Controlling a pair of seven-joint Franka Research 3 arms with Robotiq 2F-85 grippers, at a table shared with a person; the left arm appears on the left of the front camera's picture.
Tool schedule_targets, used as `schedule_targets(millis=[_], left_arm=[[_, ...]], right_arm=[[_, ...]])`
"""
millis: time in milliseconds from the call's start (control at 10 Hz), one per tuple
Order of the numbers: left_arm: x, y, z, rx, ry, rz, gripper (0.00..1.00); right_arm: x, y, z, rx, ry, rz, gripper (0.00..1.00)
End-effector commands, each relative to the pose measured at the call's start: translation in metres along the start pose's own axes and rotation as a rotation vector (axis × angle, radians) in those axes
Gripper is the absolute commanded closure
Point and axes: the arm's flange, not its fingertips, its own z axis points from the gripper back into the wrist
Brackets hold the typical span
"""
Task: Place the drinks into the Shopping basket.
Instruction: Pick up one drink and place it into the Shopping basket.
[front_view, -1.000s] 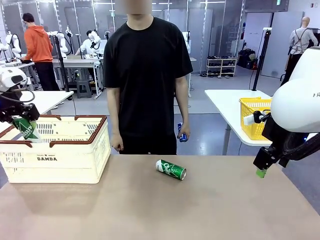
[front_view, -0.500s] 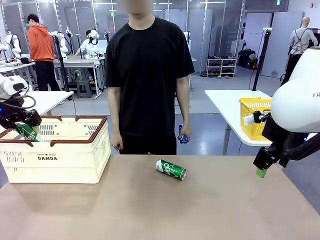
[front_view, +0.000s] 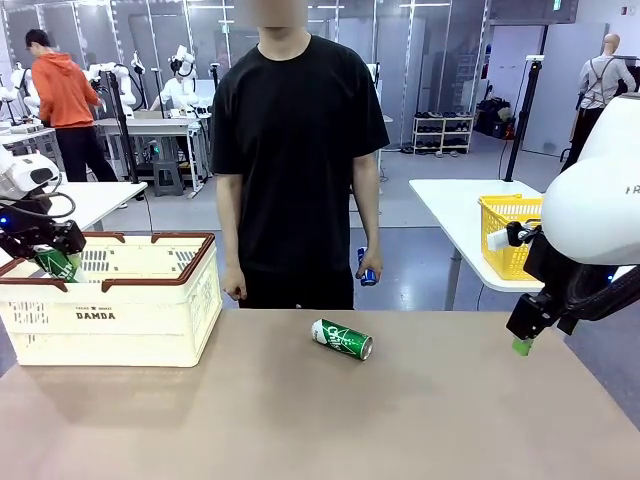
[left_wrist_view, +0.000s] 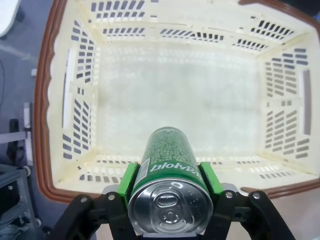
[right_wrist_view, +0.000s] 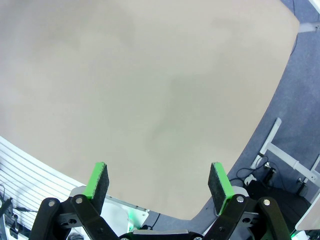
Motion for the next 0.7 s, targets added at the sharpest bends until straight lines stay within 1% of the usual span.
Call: schedule_targets(millis=[0, 200, 400, 600], left_arm=[[0.033, 0.004, 0.008, -0.008, 0.023, 0.005, 0.4], [0.052, 0.004, 0.0, -0.051, 0.058, 0.002, 0.4], [0.064, 0.008, -0.015, -0.054, 0.122, 0.008, 0.4], [0.067, 0.012, -0.033, -0.027, 0.171, 0.005, 0.4]], right_arm=[[0.0, -0.001, 0.001, -0.001, 0.003, 0.012, 0.0], [0.0, -0.001, 0.001, -0.001, 0.003, 0.012, 0.0], [0.0, -0.001, 0.001, -0.001, 0.003, 0.012, 0.0], [0.0, -0.001, 0.001, -0.001, 0.003, 0.012, 0.0]])
